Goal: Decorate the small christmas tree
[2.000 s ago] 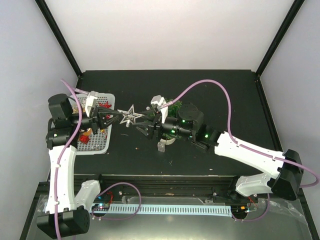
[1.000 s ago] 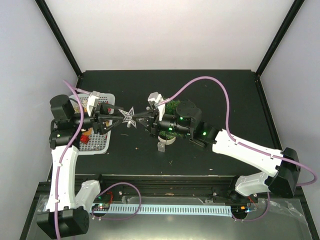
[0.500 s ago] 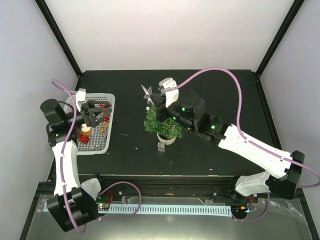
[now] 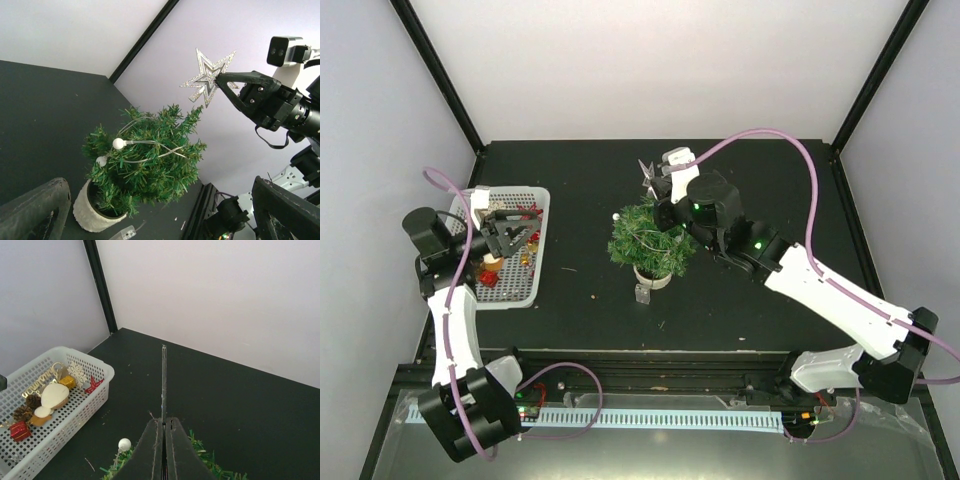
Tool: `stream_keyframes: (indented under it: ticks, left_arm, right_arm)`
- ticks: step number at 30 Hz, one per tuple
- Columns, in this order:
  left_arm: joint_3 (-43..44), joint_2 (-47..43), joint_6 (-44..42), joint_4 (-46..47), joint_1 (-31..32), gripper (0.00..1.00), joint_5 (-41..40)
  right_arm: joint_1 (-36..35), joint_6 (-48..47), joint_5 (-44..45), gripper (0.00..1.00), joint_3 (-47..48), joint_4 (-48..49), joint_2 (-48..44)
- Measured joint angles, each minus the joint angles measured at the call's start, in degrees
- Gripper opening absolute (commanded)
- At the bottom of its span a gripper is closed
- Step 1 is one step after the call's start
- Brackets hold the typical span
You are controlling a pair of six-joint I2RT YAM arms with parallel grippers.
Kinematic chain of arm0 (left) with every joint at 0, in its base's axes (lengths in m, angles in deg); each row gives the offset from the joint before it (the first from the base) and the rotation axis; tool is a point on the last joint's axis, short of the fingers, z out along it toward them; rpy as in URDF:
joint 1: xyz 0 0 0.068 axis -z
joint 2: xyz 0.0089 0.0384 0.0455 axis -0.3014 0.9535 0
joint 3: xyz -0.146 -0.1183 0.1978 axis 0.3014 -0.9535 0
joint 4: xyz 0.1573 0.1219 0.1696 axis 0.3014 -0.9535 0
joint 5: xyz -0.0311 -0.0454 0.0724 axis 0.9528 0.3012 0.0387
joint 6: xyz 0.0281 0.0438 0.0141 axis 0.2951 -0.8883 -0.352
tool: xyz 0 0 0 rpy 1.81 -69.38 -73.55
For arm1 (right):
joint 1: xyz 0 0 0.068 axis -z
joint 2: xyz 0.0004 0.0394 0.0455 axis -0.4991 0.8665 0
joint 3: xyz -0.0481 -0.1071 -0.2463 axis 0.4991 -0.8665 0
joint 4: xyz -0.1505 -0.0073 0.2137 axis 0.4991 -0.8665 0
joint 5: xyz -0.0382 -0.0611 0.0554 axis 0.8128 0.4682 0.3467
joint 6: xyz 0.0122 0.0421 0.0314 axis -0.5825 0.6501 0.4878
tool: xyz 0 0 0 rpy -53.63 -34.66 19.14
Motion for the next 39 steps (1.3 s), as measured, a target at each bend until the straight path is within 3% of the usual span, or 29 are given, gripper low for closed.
stream_keyframes:
  ticks: [14, 39]
  left_arm:
    - [-0.63, -0.26, 0.07, 0.94, 0.0, 0.99, -0.02]
    - [-0.66, -0.26, 0.07, 0.94, 0.0, 0.99, 0.0]
  right_arm:
    - [0.0, -0.33, 2.03, 0.01, -0.76, -1.53, -5.77]
    - [0.0, 0.81, -0.57, 0.01, -3.45, -2.12, -5.53]
